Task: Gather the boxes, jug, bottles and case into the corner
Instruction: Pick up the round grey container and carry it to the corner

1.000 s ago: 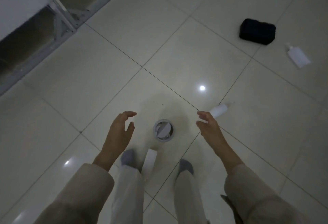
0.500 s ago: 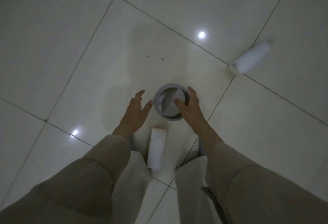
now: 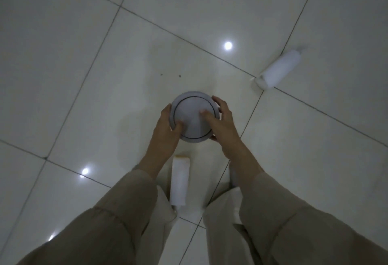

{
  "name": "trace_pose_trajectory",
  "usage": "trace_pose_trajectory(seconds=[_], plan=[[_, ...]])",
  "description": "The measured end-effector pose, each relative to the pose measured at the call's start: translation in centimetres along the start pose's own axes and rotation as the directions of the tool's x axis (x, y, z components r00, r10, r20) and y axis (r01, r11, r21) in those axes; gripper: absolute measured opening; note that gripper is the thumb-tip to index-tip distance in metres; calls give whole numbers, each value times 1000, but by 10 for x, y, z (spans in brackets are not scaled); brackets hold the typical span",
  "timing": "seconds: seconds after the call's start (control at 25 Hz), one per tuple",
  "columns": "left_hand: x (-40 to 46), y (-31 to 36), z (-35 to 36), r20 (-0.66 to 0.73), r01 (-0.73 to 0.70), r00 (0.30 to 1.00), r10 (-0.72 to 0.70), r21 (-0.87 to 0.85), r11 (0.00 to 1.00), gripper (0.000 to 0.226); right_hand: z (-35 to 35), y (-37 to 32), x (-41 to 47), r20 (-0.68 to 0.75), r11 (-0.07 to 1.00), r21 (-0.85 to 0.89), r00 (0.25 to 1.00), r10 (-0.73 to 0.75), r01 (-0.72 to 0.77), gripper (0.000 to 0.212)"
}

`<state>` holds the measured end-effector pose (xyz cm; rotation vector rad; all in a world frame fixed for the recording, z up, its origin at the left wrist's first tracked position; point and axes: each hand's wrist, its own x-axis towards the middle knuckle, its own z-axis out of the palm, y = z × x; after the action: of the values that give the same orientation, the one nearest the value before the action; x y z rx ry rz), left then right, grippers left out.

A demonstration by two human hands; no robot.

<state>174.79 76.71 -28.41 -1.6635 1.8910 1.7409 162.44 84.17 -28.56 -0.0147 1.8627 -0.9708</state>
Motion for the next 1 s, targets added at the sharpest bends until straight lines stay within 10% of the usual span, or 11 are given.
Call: trace_pose_trajectory(seconds=[0.28, 0.52, 1.0], plan=[[-63, 130, -51, -99, -284, 955, 281, -18, 959, 56, -50, -130, -91, -120, 977, 37, 971, -204, 210, 46], [-140, 241, -63, 88, -495, 866, 491, 17, 869, 52, -125, -187, -200, -315, 943, 119, 913, -261, 311, 48], [-341, 263, 101, 555, -740, 564, 612, 11, 672, 41, -280, -19, -428, -650, 806, 401, 755, -84, 435, 36]])
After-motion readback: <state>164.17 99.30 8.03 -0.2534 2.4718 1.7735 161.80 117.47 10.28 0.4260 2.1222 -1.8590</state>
